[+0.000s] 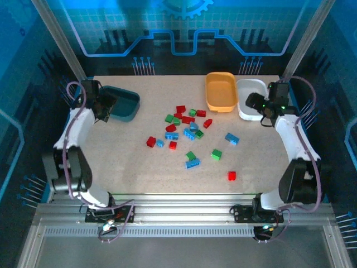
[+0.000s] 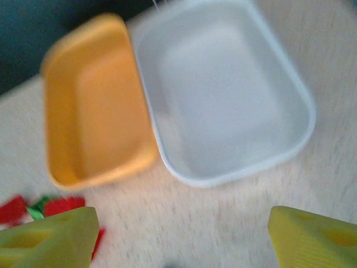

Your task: Sort the legos into containers by color

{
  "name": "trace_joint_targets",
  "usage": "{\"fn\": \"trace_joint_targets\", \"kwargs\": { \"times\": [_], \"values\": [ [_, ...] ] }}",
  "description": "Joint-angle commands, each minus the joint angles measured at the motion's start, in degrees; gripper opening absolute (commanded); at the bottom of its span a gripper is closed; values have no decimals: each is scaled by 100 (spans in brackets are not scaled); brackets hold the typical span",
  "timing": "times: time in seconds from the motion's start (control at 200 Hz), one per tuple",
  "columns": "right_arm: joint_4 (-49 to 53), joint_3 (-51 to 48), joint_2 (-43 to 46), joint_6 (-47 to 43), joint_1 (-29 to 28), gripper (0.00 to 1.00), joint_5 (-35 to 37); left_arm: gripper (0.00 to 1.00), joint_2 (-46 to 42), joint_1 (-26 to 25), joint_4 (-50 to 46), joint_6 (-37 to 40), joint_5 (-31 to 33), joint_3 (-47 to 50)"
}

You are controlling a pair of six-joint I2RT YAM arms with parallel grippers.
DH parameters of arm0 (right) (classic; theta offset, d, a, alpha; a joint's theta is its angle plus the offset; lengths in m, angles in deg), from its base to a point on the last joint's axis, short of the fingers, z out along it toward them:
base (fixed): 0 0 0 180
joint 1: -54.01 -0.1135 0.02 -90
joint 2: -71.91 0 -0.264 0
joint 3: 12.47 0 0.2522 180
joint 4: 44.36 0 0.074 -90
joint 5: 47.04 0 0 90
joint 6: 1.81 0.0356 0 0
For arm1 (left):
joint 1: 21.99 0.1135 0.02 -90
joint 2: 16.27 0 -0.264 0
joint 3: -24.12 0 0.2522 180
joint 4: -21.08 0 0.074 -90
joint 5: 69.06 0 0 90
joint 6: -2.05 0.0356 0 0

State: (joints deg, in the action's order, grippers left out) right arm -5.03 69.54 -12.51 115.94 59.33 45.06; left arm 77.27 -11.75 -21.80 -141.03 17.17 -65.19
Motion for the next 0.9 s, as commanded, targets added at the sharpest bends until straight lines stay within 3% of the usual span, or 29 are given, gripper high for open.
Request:
{"fn": "trace_joint_targets", "kwargs": {
  "times": [0.0, 0.305, 0.605, 0.89],
  "values": [
    [470, -25, 76, 237, 4, 81, -588, 66, 749, 158, -555, -140, -659, -702],
    [443, 209, -390, -59, 13, 86, -562, 66, 1878, 169, -904, 58, -16, -1385],
    [932, 2008, -2307, -876, -184, 87, -560, 57, 2635, 171, -739, 385, -83, -1803],
    [1679, 4169, -4138, -1520, -400, 85, -52, 32, 3221, 163, -1090, 1264, 7, -2650]
  ]
}}
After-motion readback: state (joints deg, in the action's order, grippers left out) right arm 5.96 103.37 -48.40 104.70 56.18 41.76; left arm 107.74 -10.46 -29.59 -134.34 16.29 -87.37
